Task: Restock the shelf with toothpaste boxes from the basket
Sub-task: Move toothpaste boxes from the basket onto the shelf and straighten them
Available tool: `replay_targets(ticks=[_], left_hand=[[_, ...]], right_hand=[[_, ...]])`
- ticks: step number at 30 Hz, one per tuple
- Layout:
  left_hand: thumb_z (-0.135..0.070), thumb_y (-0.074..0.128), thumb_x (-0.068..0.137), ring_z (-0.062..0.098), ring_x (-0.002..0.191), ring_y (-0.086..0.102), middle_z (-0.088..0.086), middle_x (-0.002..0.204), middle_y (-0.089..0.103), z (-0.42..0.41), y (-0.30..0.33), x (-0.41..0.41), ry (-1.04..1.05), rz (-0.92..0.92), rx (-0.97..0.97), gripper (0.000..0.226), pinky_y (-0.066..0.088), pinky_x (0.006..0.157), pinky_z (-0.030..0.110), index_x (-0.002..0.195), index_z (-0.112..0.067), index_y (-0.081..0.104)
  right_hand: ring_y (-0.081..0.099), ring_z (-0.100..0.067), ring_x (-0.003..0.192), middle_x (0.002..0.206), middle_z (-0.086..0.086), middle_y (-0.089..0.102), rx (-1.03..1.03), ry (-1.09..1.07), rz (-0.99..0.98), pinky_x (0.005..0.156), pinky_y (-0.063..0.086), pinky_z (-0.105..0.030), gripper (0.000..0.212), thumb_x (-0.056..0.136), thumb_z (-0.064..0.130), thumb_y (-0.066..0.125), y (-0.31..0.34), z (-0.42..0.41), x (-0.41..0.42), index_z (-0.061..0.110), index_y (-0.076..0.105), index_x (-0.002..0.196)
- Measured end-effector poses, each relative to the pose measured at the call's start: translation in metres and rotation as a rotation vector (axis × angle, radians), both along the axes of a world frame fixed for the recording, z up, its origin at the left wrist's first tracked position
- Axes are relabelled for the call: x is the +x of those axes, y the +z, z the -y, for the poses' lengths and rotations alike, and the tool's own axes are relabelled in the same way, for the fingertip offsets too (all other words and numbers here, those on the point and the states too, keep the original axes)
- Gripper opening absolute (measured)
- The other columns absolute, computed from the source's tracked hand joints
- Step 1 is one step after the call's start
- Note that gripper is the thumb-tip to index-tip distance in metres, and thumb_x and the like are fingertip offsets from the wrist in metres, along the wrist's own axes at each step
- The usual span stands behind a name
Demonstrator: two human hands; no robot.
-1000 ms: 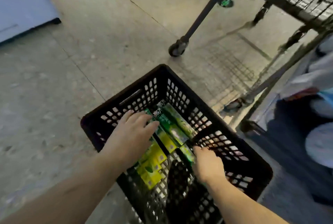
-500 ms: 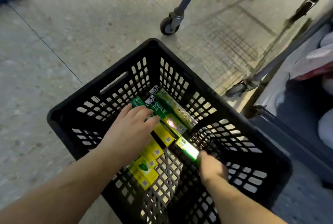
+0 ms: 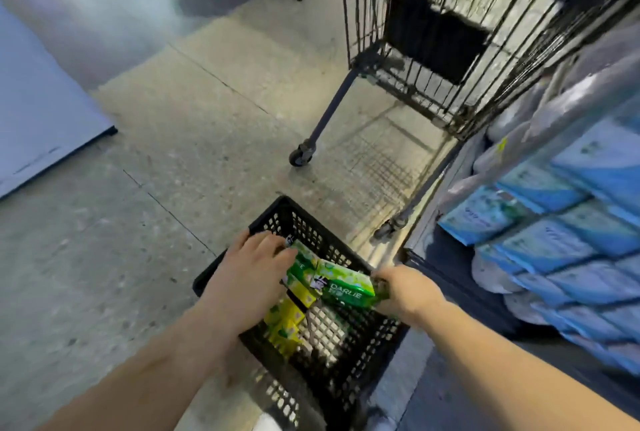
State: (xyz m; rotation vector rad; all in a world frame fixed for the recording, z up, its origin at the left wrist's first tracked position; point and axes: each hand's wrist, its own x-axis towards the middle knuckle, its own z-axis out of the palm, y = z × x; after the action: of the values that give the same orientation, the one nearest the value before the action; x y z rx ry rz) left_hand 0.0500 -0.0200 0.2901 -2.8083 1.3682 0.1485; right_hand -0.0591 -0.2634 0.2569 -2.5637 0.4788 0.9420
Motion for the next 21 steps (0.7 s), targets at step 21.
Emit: replay_targets(ticks=[21], left_hand=[[-0.034,0.090,0.045,0.032,0.097,0.064,0.009,0.104,0.066,0.206,0.410,-0.215,-0.508,0.319,-0.348,0.071,0.048,0.085,0.052,0.109,-0.015,0.066]], right_hand=[[0.057,-0.023,0.115,0.124,0.003,0.060,-0.484,-0.277,0.536,0.086,0.050,-0.037,0.048,0.083,0.037,0.067,0.449,0.125,-0.320,0.037,0.052,0.128]])
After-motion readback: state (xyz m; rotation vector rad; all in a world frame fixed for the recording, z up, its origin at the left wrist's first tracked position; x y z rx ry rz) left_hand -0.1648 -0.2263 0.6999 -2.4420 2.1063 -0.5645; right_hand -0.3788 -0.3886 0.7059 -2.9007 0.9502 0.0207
